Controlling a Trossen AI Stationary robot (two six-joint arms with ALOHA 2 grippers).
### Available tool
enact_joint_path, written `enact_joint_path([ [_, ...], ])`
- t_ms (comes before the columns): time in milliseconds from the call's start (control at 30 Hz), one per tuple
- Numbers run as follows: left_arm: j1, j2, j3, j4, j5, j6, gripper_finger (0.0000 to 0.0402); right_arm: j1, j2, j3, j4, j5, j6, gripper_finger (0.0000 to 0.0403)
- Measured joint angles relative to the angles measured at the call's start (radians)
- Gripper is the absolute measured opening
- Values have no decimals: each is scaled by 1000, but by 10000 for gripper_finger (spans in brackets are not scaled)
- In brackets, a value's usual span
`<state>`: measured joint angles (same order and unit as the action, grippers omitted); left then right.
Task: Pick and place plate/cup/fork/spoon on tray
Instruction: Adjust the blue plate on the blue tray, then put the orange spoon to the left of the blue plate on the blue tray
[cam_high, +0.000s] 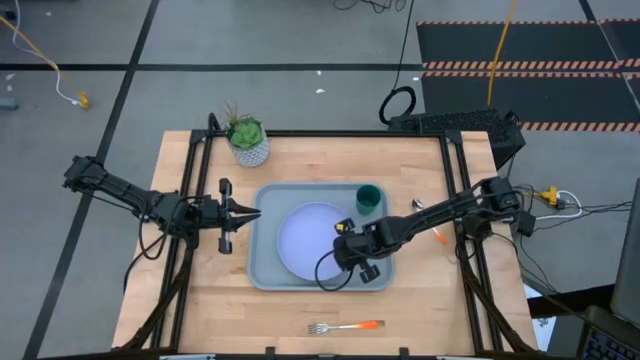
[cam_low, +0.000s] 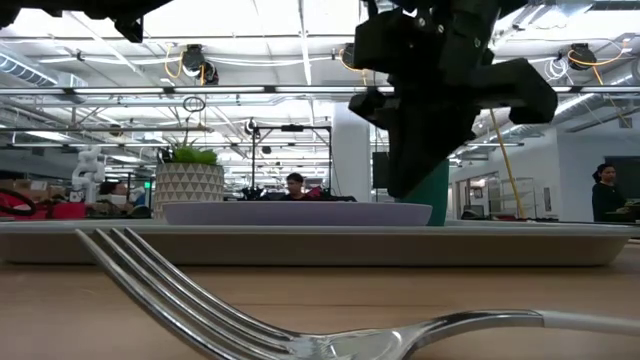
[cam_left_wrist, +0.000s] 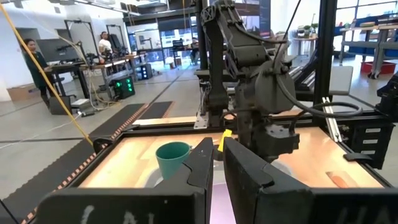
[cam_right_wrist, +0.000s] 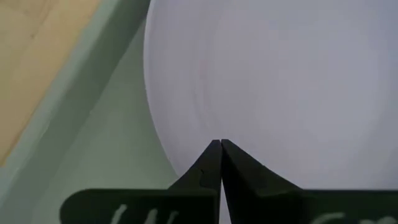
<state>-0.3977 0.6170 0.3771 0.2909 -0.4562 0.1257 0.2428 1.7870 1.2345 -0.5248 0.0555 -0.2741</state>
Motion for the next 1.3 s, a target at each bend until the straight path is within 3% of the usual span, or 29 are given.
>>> enact_joint_path([
  [833, 0, 0, 0, -1, 0, -3, 42, -1, -2, 0, -195, 0, 79, 0],
  [1300, 0, 0, 0, -1, 0, 0, 42, 1, -149, 0, -132, 54, 116, 0],
])
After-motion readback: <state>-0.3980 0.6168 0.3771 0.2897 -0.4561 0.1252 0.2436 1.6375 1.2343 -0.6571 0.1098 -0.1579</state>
